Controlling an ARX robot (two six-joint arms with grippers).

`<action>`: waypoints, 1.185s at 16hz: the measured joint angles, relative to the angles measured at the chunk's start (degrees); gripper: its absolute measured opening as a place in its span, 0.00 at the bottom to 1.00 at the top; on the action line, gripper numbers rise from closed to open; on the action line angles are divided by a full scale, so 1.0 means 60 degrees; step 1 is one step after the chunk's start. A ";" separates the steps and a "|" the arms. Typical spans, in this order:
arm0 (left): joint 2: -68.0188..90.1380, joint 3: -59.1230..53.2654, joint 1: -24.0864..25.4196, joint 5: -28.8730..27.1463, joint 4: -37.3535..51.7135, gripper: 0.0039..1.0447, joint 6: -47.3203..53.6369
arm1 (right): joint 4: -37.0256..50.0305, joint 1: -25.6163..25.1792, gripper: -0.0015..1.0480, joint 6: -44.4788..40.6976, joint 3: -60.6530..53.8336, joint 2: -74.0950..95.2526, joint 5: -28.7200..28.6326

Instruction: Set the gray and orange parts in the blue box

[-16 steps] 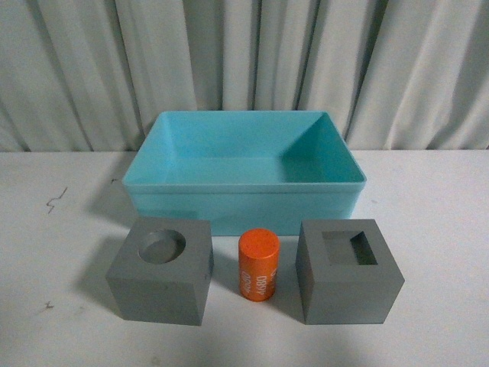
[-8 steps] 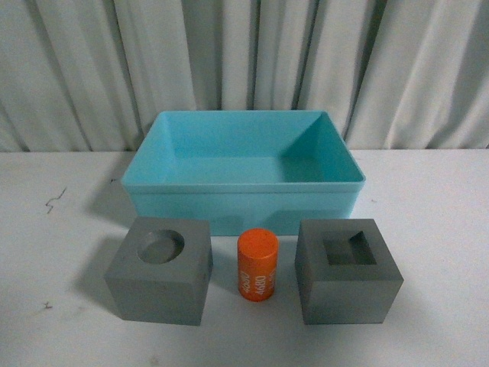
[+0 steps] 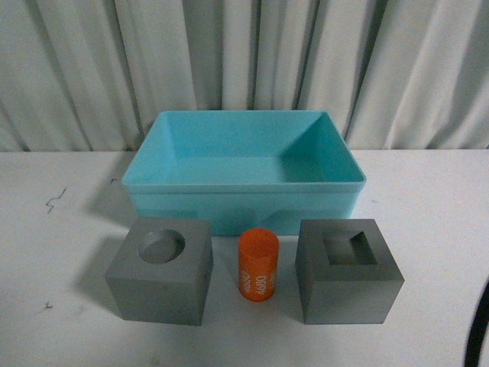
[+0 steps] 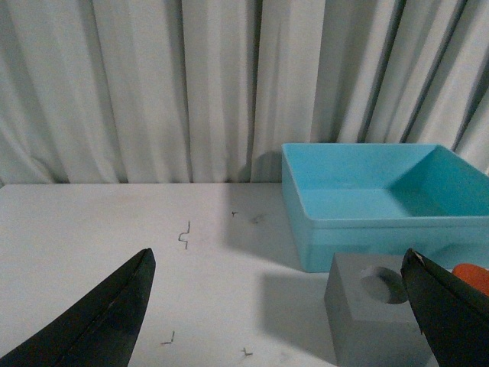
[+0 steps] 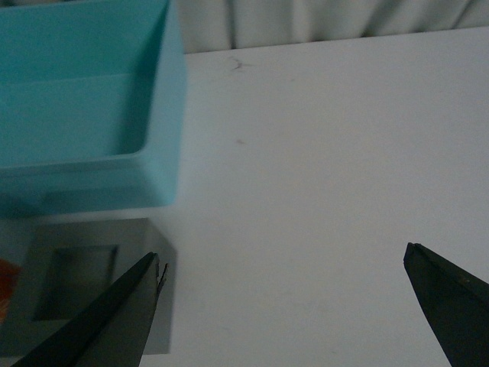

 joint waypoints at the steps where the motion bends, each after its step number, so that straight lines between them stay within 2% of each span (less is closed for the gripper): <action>1: 0.0000 0.0000 0.0000 0.0000 0.0000 0.94 0.0000 | 0.0102 0.0572 0.94 0.0164 0.0197 0.0437 0.0244; 4: 0.0000 0.0000 0.0000 0.0004 0.0000 0.94 0.0000 | 0.0393 0.1519 0.94 0.0586 0.0506 0.1545 0.0637; 8: 0.0000 0.0000 0.0000 0.0000 0.0000 0.94 0.0000 | 0.0583 0.2076 0.94 0.1013 0.0776 0.2725 0.0954; 19: 0.0000 0.0000 0.0000 0.0004 0.0004 0.94 0.0000 | 0.0900 0.2517 0.94 0.1370 0.1617 0.4506 0.1213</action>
